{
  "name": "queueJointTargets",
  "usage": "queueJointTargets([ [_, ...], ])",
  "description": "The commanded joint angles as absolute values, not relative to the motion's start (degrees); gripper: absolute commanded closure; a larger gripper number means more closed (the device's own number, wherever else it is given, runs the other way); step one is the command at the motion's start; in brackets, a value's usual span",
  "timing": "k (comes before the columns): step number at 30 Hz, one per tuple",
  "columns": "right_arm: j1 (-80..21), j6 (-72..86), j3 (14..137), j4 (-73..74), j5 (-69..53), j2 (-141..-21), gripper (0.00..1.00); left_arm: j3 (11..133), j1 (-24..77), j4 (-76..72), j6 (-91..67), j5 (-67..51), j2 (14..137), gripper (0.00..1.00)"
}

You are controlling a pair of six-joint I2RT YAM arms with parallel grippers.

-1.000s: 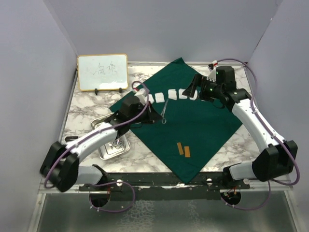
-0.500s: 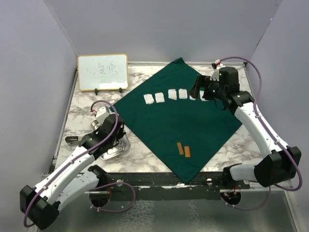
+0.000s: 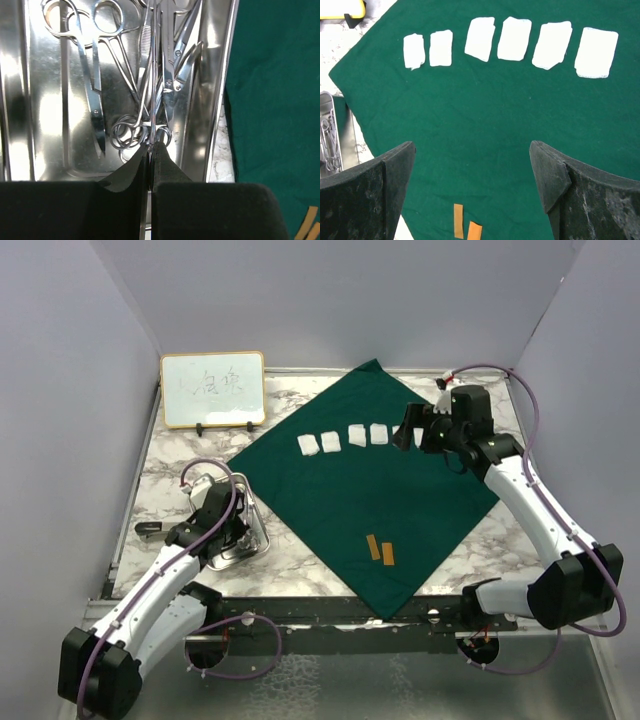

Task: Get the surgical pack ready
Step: Place the medical item in the container.

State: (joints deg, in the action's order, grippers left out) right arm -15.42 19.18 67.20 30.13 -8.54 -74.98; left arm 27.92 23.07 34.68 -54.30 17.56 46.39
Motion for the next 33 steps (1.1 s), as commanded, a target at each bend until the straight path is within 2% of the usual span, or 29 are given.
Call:
queueJointTargets([
  [1,-15.4,18.7,66.3,29.1,-7.8,-73.6,0.0,27.3,21.1,29.7,-52.6,10.6,45.5,1.0],
  [11,-15.4,19.7,64.1,27.7,-13.7,-74.2,0.0,24.2,18.3,26.7,-53.7,9.5,49.0,0.98],
  [13,-15.4,19.3,62.9,26.3,-18.1,-74.1,0.0,24.4,17.9,28.8,-54.8,10.2,49.7,0.86],
  [15,-15.5,19.0,61.6,25.3,-21.9,-74.3,0.0,24.9,17.5,30.6,-55.5,10.9,49.9,0.65],
  [17,-15.4,18.7,60.7,24.9,-23.6,-74.7,0.0,25.5,17.5,31.5,-55.9,10.9,49.2,0.53],
  [26,-15.4,15.3,61.5,27.1,-19.2,-74.4,0.0,33.1,17.4,36.2,-54.5,13.2,44.5,0.36],
  [33,-15.4,15.1,61.4,27.6,-19.1,-74.6,0.0,33.7,17.4,38.6,-55.2,12.8,43.9,0.34],
])
